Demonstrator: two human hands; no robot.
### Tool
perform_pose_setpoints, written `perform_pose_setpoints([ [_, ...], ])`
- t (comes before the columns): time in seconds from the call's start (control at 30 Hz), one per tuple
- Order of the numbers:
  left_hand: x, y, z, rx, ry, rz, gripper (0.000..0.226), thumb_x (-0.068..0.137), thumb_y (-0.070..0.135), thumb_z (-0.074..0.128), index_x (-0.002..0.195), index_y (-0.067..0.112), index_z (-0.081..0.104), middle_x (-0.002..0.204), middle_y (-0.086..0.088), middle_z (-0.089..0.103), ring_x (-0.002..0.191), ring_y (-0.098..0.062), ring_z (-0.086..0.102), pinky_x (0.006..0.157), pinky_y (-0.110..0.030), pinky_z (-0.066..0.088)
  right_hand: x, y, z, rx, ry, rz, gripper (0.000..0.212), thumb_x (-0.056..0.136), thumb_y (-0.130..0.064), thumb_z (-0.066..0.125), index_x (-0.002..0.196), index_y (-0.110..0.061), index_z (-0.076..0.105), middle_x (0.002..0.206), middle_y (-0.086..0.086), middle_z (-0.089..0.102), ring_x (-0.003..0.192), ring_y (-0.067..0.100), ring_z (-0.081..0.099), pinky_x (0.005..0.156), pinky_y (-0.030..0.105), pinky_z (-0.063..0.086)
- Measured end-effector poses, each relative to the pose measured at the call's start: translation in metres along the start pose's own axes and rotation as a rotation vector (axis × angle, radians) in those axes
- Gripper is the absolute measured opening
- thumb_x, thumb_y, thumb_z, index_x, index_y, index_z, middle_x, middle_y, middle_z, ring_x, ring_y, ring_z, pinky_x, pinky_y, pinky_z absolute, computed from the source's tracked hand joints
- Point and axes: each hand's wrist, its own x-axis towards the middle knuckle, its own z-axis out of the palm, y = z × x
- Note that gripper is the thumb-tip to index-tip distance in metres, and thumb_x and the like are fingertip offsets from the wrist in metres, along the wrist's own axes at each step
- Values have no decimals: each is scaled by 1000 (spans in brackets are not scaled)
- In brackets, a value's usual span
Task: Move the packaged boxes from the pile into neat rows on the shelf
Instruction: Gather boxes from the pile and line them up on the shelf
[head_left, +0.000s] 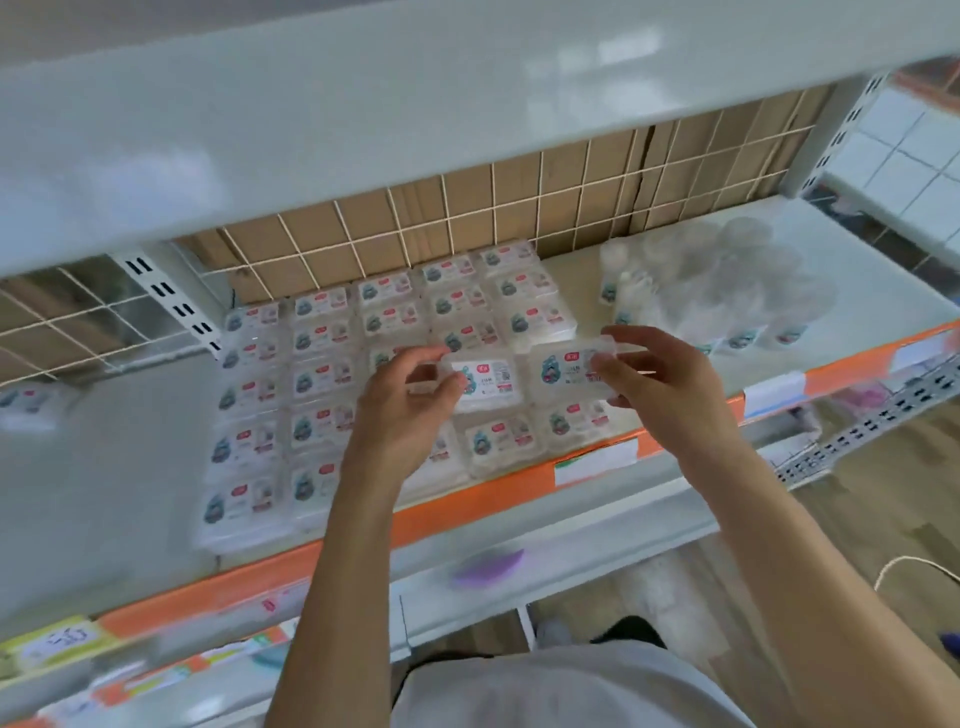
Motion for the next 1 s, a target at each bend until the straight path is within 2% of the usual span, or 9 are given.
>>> perform_pose_setpoints([
  [0.07,-3,3,9,79,50,8,25,91,33,70,116,36,64,114,11,67,83,4,66,76,-23,55,7,0,-6,-38,-38,-18,31,90,-28,73,121,-26,68,95,1,76,78,8,72,68,24,61],
  [0.17,-1,8,18,173,110,22,30,93,33,66,123,29,63,118,11,63,76,12,61,70,-19,49,15,3,-10,-80,-80,-35,31,89,-31,73,120,-28,68,94,0,76,78,12,73,75,35,63],
  [0.3,5,9,25,299,154,36,31,94,34,64,123,27,63,117,3,63,86,-3,65,77,-20,46,26,4,-10,-91,-120,-41,33,89,-35,72,121,-29,68,93,-3,75,78,12,73,79,40,62],
  [0.4,7,6,26,321,141,-7,30,93,34,64,122,29,63,111,5,66,86,2,61,71,-13,42,31,3,-9,-145,-138,-52,33,89,-38,71,122,-31,67,92,-5,74,79,11,72,78,38,62],
  [0.63,10,6,31,433,168,17,27,94,28,63,120,23,66,107,5,69,91,-9,59,80,-21,42,37,2,-4,-187,-149,-61,29,92,-35,68,121,-30,66,93,-7,72,83,12,71,81,40,61],
  [0.73,15,2,35,494,215,77,24,92,26,65,115,19,69,107,0,72,94,-18,65,92,-37,51,38,3,-5,-186,-147,-62,30,93,-33,67,122,-27,66,93,-8,71,83,12,71,83,41,60],
  [0.83,15,0,37,505,236,111,27,90,24,69,116,19,68,107,-2,71,97,-26,65,93,-46,51,41,4,-6,-193,-142,-67,32,94,-33,66,125,-24,65,95,-5,71,86,16,71,84,43,60],
  [0.9,13,-1,37,518,248,164,31,88,26,72,118,20,68,108,-2,70,100,-25,64,96,-47,49,44,4,-5,-198,-135,-68,36,94,-34,66,128,-23,63,96,-5,71,87,16,71,85,40,59],
  [1.0,9,3,39,578,177,150,45,84,44,75,124,26,66,118,1,63,114,-21,48,104,-37,36,47,6,-2,-225,-127,-84,43,93,-35,67,133,-22,61,95,-9,67,85,8,68,74,21,53],
])
